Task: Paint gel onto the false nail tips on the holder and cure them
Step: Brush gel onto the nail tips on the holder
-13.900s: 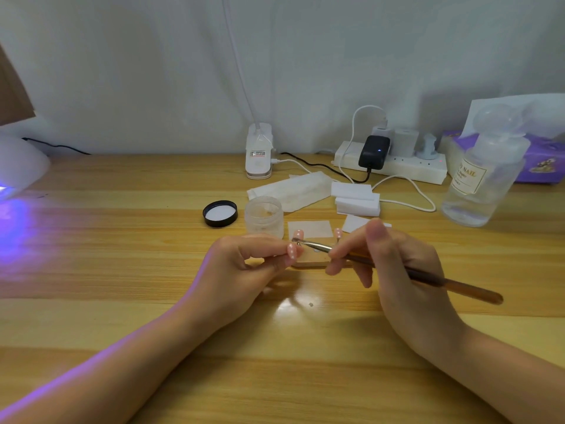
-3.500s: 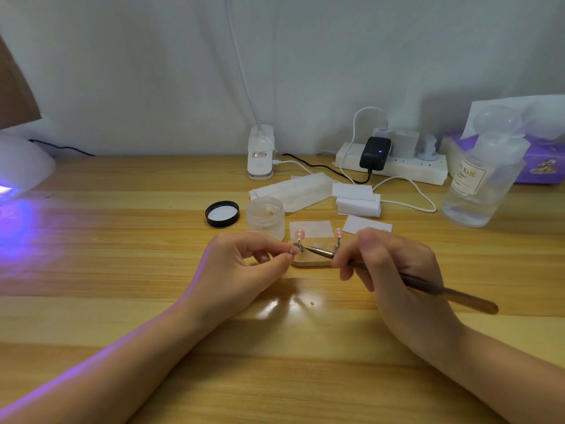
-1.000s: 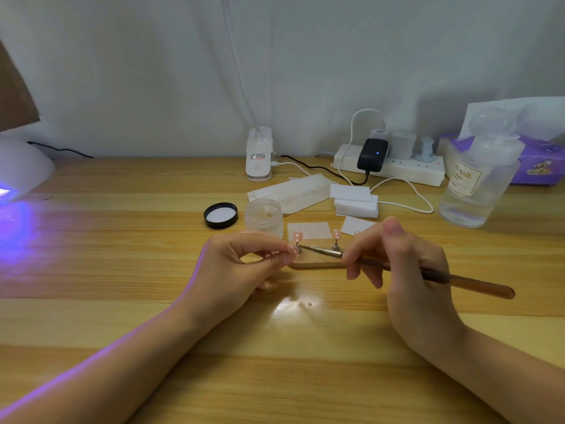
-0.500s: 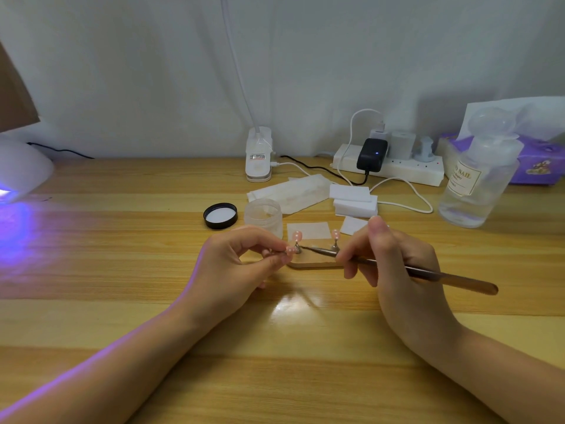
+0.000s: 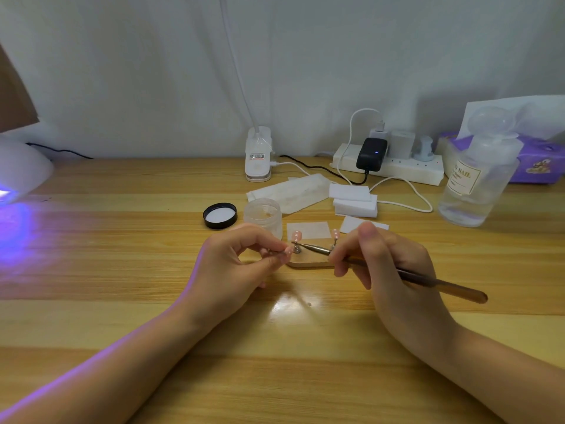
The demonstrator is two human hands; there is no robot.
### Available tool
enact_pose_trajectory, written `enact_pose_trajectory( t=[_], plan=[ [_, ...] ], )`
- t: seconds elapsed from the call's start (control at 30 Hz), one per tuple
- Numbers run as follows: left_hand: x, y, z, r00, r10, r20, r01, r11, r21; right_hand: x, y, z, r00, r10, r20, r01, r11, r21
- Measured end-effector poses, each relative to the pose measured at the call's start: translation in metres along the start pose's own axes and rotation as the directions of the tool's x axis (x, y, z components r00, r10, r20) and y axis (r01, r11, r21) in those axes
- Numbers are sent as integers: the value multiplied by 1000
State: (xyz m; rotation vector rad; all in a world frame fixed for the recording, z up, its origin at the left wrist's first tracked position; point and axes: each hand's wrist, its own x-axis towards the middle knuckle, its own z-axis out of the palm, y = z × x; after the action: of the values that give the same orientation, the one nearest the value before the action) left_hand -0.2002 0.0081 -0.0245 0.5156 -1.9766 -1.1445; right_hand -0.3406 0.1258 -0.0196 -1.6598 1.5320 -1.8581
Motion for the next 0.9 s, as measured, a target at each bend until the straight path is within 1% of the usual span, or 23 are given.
enact_pose_trajectory(
  t=[0.1, 0.17, 0.27, 0.4, 0.5, 0.63, 0.7, 0.8, 0.9],
  plan=[
    [0, 0, 0, 1000, 4, 0, -4, 1000, 2, 1, 1, 1, 1000, 3, 29, -2, 999, -32],
    [0, 0, 0, 1000, 4, -7, -4, 1000, -5, 0, 0, 2, 998, -30, 61, 34, 998, -59],
    [0, 0, 0, 1000, 12, -8, -12, 1000, 11, -1, -2, 1, 994, -68, 80, 72, 996, -44],
    [0, -1, -1, 1000, 10, -8, -9, 1000, 19, 0, 0, 0, 1000, -1, 13, 1, 1000, 8],
    [0, -1, -1, 1000, 14, -9, -13, 999, 32, 1, 1, 1, 999, 24, 26, -23, 999, -31],
    [0, -1, 0, 1000, 15, -13, -14, 999, 45, 0, -2, 1, 993, -53, 109, 60, 997, -57],
    [0, 0, 0, 1000, 12, -11, -11, 999, 48, -1, -3, 1, 990, -69, 119, 75, 996, -42],
    [-1, 2, -1, 999, 32, -17, -30, 996, 78, -1, -3, -1, 1000, -16, 18, 16, 999, 33],
    [-3, 7, 1, 995, 97, -37, -91, 986, 136, 2, -4, -4, 990, 76, -119, -62, 992, 113]
  ],
)
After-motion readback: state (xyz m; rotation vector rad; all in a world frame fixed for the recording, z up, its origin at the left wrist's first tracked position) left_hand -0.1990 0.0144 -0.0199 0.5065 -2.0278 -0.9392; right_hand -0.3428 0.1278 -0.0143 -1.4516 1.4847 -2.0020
